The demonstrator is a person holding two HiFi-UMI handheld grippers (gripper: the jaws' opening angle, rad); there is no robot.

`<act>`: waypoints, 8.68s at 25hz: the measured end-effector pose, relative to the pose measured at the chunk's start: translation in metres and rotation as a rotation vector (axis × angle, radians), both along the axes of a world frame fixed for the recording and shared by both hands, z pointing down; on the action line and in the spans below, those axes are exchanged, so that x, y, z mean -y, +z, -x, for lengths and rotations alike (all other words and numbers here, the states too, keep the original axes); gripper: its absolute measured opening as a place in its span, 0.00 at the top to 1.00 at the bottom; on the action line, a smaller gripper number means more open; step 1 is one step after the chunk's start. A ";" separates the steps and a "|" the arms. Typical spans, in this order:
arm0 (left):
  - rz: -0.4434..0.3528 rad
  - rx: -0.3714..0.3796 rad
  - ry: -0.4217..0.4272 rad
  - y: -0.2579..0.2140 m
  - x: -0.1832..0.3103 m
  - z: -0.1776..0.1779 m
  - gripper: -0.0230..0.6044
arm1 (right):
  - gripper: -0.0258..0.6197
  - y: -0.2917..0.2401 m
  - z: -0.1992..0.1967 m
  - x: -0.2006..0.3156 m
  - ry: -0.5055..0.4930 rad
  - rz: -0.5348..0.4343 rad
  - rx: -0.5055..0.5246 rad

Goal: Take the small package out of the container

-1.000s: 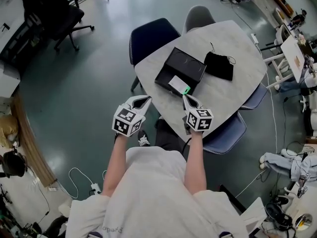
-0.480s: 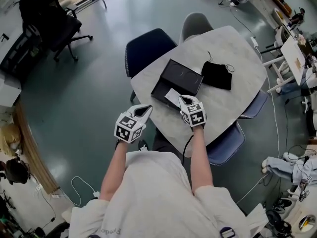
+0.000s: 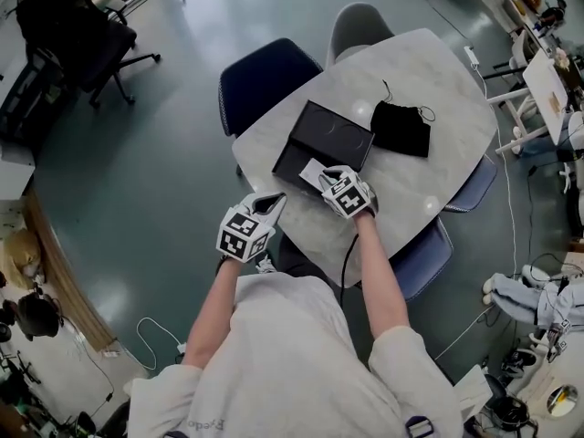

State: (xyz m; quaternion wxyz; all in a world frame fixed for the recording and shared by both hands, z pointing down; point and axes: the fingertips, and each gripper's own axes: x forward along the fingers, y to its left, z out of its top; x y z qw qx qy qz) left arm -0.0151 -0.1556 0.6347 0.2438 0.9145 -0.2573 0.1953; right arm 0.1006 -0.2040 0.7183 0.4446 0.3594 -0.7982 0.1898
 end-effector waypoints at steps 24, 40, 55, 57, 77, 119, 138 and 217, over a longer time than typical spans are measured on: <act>0.043 -0.006 -0.052 0.018 0.003 0.004 0.88 | 0.48 0.075 -0.006 -0.007 -0.086 0.188 -0.100; 0.056 0.001 -0.056 0.024 0.002 0.007 0.88 | 0.48 0.091 -0.002 -0.001 -0.102 0.242 -0.168; 0.045 0.010 -0.050 0.022 0.000 0.009 0.88 | 0.48 0.097 -0.004 -0.005 -0.087 0.297 -0.187; 0.043 0.008 -0.054 0.021 0.000 0.009 0.88 | 0.48 0.098 -0.004 -0.004 -0.075 0.281 -0.172; 0.035 0.013 -0.054 0.019 -0.001 0.010 0.88 | 0.48 0.094 -0.001 -0.002 -0.040 0.244 -0.154; -0.036 -0.010 0.001 -0.011 -0.029 0.012 0.88 | 0.48 -0.006 0.019 -0.003 0.118 -0.145 -0.021; -0.030 -0.062 -0.008 -0.018 -0.019 0.010 0.88 | 0.48 -0.078 0.022 -0.026 0.380 -0.331 0.210; -0.001 -0.055 -0.023 -0.007 -0.017 0.004 0.88 | 0.48 -0.093 0.014 -0.071 0.553 -0.417 0.350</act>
